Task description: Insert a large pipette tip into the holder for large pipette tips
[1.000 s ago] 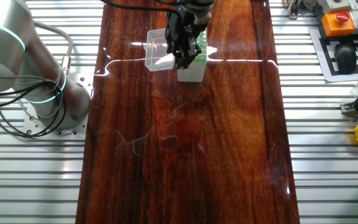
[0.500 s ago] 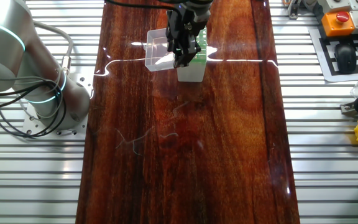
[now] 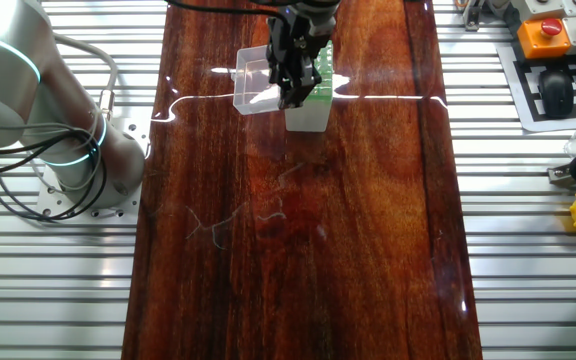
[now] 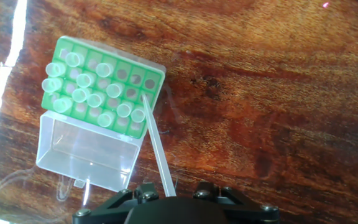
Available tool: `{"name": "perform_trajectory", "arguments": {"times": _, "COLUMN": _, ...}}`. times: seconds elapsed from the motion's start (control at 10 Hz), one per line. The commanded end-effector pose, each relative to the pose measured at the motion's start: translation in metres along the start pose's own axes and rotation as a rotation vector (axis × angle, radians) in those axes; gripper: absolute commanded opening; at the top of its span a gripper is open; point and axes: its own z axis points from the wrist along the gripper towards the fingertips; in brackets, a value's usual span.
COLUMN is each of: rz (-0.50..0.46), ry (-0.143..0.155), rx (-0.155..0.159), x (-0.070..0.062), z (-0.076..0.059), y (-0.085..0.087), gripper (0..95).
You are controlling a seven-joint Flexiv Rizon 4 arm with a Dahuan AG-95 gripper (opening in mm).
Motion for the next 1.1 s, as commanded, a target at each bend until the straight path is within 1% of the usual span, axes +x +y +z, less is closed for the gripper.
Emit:
{"name": "perform_trajectory", "arguments": {"times": 0.1, "rz": -0.024, "ry": -0.021, "rx": -0.023, "x": 0.001, "z": 0.0, "y": 0.0, "gripper": 38.0}}
{"name": "perform_trajectory", "arguments": {"times": 0.2, "rz": -0.024, "ry": -0.032, "rx": -0.033, "x": 0.001, "z": 0.0, "y": 0.0, "gripper": 38.0}}
{"name": "perform_trajectory", "arguments": {"times": 0.3, "rz": -0.022, "ry": -0.035, "rx": -0.03, "x": 0.001, "z": 0.0, "y": 0.0, "gripper": 38.0}}
{"name": "perform_trajectory", "arguments": {"times": 0.4, "rz": -0.023, "ry": -0.03, "rx": -0.025, "x": 0.001, "z": 0.0, "y": 0.0, "gripper": 38.0}}
{"name": "perform_trajectory", "arguments": {"times": 0.6, "rz": -0.044, "ry": -0.032, "rx": -0.031, "x": 0.001, "z": 0.0, "y": 0.0, "gripper": 38.0}}
{"name": "perform_trajectory", "arguments": {"times": 0.8, "rz": -0.051, "ry": -0.032, "rx": -0.032, "x": -0.001, "z": 0.007, "y": -0.001, "gripper": 38.0}}
{"name": "perform_trajectory", "arguments": {"times": 1.1, "rz": -0.062, "ry": -0.028, "rx": -0.031, "x": -0.002, "z": 0.013, "y": -0.003, "gripper": 38.0}}
